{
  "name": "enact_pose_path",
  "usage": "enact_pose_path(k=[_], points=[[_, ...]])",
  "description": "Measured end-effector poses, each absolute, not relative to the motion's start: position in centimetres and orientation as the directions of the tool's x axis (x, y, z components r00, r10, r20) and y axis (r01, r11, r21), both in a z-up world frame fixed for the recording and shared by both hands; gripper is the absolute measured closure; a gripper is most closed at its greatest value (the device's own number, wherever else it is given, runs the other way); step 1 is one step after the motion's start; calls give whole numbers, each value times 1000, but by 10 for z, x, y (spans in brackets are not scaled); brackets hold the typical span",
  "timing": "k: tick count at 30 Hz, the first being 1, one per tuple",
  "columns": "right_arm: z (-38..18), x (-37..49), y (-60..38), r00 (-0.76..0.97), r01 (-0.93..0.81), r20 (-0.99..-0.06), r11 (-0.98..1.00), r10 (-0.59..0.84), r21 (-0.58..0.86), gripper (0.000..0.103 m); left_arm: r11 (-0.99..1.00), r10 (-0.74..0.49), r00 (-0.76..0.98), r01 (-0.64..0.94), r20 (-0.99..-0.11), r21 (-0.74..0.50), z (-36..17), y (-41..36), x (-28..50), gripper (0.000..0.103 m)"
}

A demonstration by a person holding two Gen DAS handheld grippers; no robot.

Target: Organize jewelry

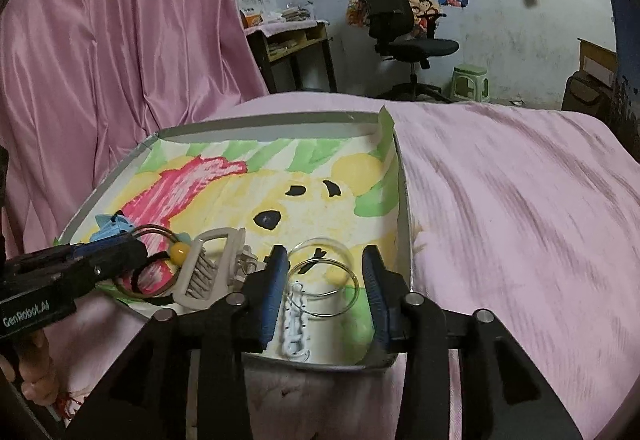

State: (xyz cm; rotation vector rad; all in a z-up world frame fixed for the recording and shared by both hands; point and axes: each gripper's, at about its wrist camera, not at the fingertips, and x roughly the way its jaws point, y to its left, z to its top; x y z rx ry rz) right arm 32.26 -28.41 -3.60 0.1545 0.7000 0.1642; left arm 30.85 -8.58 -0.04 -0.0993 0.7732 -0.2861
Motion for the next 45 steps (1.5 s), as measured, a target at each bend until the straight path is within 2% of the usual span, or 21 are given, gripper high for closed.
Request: enact_pose_path(k=[1, 6, 8, 9, 10, 12, 14, 16, 17, 19, 21, 25, 38, 45], points=[[-34, 321, -284, 757, -98, -622, 977, 198, 192, 68, 957, -291, 690, 217, -663, -194, 1, -84, 306, 65], [-18, 303, -289, 805, -99, -562, 978, 188, 185, 68, 953, -303, 741, 223, -599, -206, 13, -78, 292, 57], [-9, 290, -291, 835, -102, -518, 978, 183, 181, 67, 955, -296, 768, 222, -567, -199, 19, -75, 284, 46], [-4, 286, -293, 844, -106, -504, 978, 184, 181, 62, 956, -290, 786, 218, -546, -194, 22, -74, 278, 39], [0, 279, -294, 857, -108, -483, 978, 181, 177, 55, 957, -287, 804, 218, -521, -192, 26, -72, 271, 35], [9, 264, -294, 882, -115, -437, 979, 179, 170, 50, 957, -285, 825, 219, -488, -189, 33, -70, 261, 30], [16, 250, -296, 902, -118, -393, 978, 178, 170, 41, 959, -276, 846, 213, -456, -185, 40, -67, 250, 20], [24, 238, -297, 917, -123, -357, 978, 177, 170, 27, 963, -263, 867, 206, -423, -175, 44, -64, 237, 13], [27, 229, -297, 927, -124, -332, 978, 174, 166, 24, 964, -257, 875, 204, -410, -168, 46, -63, 231, 9], [33, 218, -295, 938, -122, -304, 980, 166, 159, 12, 969, -239, 892, 194, -383, -151, 49, -60, 218, 6], [37, 206, -295, 947, -123, -278, 980, 163, 157, 5, 971, -229, 901, 187, -367, -145, 50, -57, 208, 3], [40, 186, -290, 954, -130, -252, 982, 162, 137, 1, 975, -209, 915, 168, -345, -145, 51, -49, 190, 0], [26, 153, -288, 936, -147, -309, 984, 171, 101, 1, 980, -192, 915, 157, -355, -126, 36, -35, 146, 0], [17, 144, -284, 918, -185, -345, 981, 195, 62, 2, 975, -215, 891, 170, -400, -146, 24, -26, 134, 0]])
